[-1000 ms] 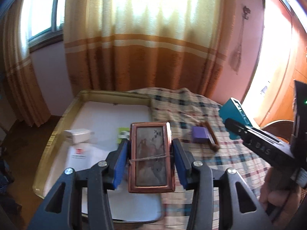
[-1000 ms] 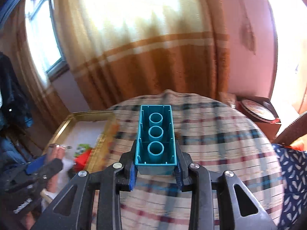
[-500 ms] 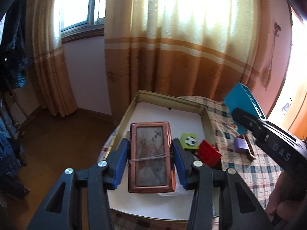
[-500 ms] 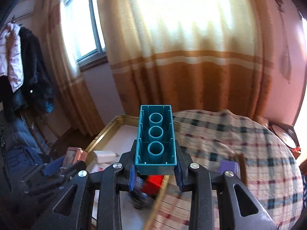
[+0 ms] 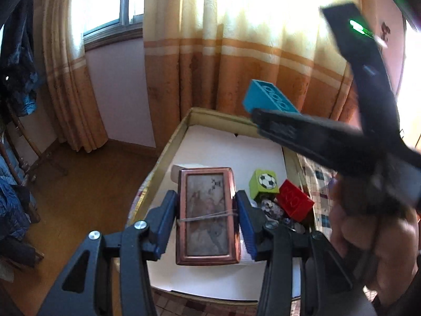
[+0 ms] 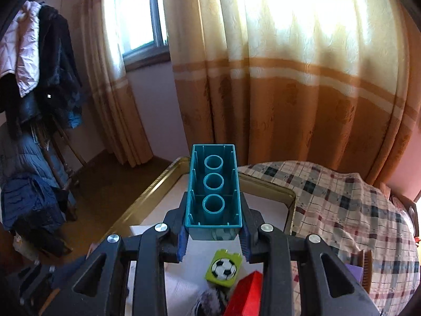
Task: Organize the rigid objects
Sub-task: 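Carry the copper frame and teal brick over the gold tray, then lower the frame and teal brick into the tray and open both grippers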
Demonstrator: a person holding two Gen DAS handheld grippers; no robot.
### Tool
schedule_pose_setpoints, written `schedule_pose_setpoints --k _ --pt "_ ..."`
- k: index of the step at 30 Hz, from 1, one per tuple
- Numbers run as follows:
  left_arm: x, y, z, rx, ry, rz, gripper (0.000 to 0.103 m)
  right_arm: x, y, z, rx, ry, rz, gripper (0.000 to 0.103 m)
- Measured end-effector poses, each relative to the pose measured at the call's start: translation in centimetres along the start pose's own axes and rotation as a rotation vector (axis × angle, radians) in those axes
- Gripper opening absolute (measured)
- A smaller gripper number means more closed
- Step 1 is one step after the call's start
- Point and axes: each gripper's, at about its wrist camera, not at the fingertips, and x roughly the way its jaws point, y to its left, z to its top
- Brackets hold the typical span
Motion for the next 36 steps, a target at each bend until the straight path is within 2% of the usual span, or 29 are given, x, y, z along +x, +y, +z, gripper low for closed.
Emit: schedule_pose_setpoints --k 12,14,18,19,20,21,22,23,24,27,30,36 --pt "2.5 -1.7 -1.0 0.038 0.057 0.031 0.045 4.7 -0.5 -0.4 -0.035 0.145 -0.002 0.034" --pt "3.0 -1.8 -1.4 0.037 0.078 0.028 0.045 5.1 -0.6 -0.7 -0.04 0.162 0.01 0.034" --pt "3.1 -2.8 -2.0 0.092 0.079 0.068 0.046 5.7 -0.7 -1.2 -0.039 0.202 0.05 0.034" --pt "3.0 -3.0 -2.1 0.101 0.083 0.063 0.049 5.6 -0.7 -1.3 -0.041 0.199 0.049 0.038" --pt "2.9 -3.1 -2.0 0.107 0.087 0.055 0.061 5.3 -0.8 -1.3 -0.044 0.196 0.053 0.044" --pt "2.8 -3.3 -2.0 0.115 0.088 0.053 0.081 5.1 -0.7 -1.3 -0.04 0.194 0.06 0.063" --pt "2.6 -3.3 -1.9 0.118 0.077 0.069 0.089 4.7 -0.9 -1.3 -0.034 0.181 0.066 0.077" --pt "2.2 -3.3 -1.9 0.121 0.06 0.086 0.1 4.3 -1.1 -1.3 -0.026 0.162 0.069 0.078" --pt "1.6 -3.4 -1.9 0.128 0.032 0.097 0.102 3.7 -1.4 -1.2 -0.01 0.141 0.074 0.078" --pt "0.8 -3.7 -1.8 0.145 0.006 0.082 0.103 1.5 -2.6 -1.0 0.056 0.067 0.054 0.078" --pt "0.4 -4.0 -2.0 0.149 0.004 0.092 0.103 -0.8 -3.5 -1.4 0.082 -0.003 -0.019 0.078" --pt "-0.4 -4.4 -2.5 0.136 -0.006 0.056 0.103 -5.7 -6.2 -3.6 0.184 -0.131 -0.155 0.078"
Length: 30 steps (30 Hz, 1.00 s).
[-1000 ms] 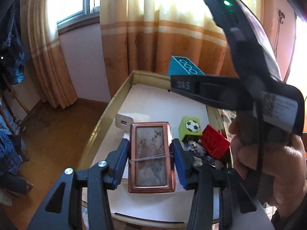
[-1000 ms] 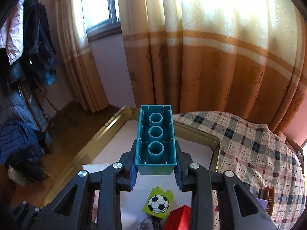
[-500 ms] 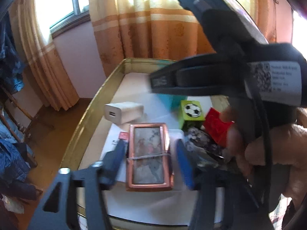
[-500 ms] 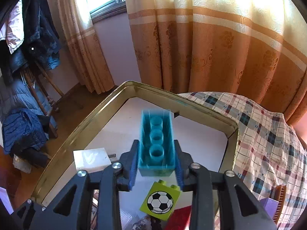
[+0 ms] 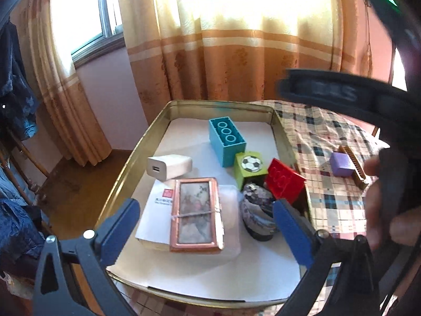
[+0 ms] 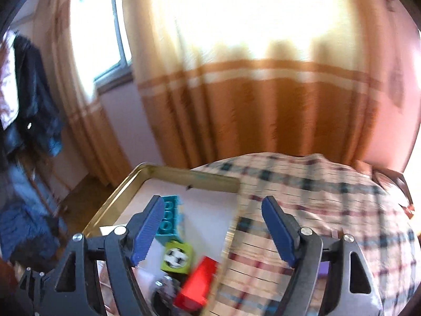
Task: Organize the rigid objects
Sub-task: 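Lower the frame and teal brick into the tray and open both grippers, then withdraw both grippers and move the left gripper toward the purple block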
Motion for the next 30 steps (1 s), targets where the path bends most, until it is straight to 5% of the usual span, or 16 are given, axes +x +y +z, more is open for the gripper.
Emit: schedule_pose_setpoints --k 10,30 --pt "-1.5 -2.7 -0.6 0.029 -0.075 -0.075 0.103 -6.5 -6.2 -3.9 0.078 -0.121 -0.22 0.078" --pt "-1.9 -6.6 -1.8 0.081 -0.106 -0.12 0.103 -10.6 -12.4 -7.9 0.155 -0.181 -0.399 0.078"
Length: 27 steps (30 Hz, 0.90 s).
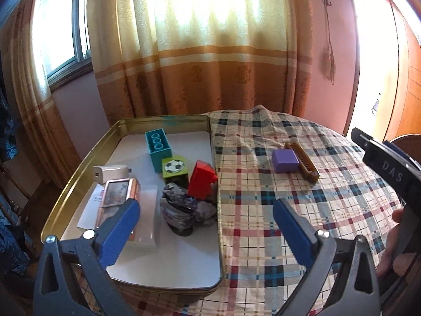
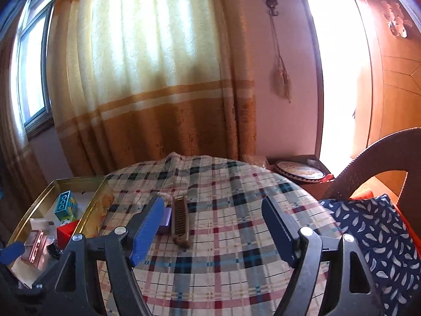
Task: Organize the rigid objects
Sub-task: 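Withdraw both grippers and move the left gripper toward the purple block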
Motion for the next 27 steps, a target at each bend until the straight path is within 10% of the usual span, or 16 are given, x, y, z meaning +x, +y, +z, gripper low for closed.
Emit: schedule_pose_setpoints --k 27 --pt "2.6 -6.1 1.5 0.097 0.054 -0.103 0.102 -2.0 -4.5 -0.2 0.066 -0.026 -0.144 0.078"
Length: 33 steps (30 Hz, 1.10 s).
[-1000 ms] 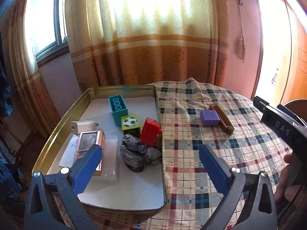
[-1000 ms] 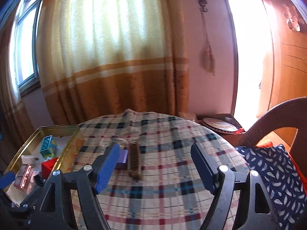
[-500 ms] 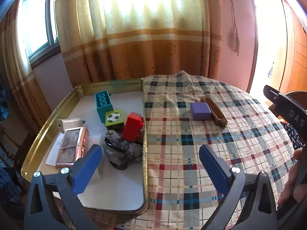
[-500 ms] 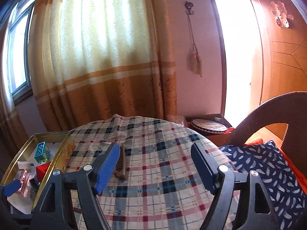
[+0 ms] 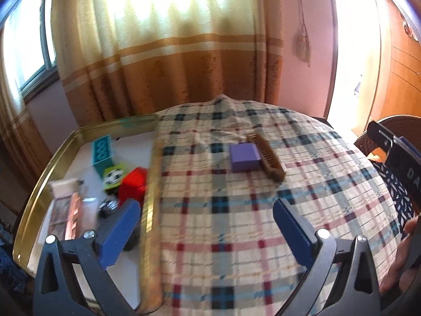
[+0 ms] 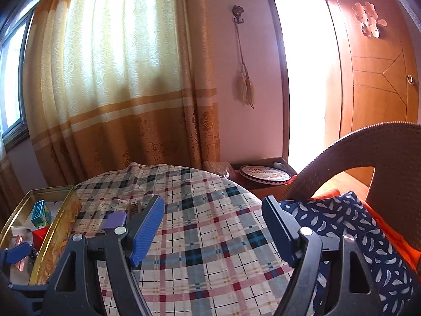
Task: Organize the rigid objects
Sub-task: 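Withdraw both grippers and move the left gripper toward the purple block, then grasp the purple block with the left gripper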
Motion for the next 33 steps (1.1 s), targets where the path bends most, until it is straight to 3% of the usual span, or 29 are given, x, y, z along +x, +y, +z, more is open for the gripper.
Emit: schedule_pose_setpoints --k 14,21,33 --pt "7.2 -3.1 5.0 0.006 0.102 -0.001 0.097 0.5 -0.3 -0.1 0.02 0.025 0.024 0.078" --pt "10.2 -2.4 5.3 -0.03 0.186 0.007 0.091 1.0 -0.3 -0.1 0.015 0.05 0.036 0.078" --pt "11.8 -2.4 4.9 -0.03 0.227 0.018 0.091 1.7 -0.4 -0.2 0.02 0.084 0.048 0.078"
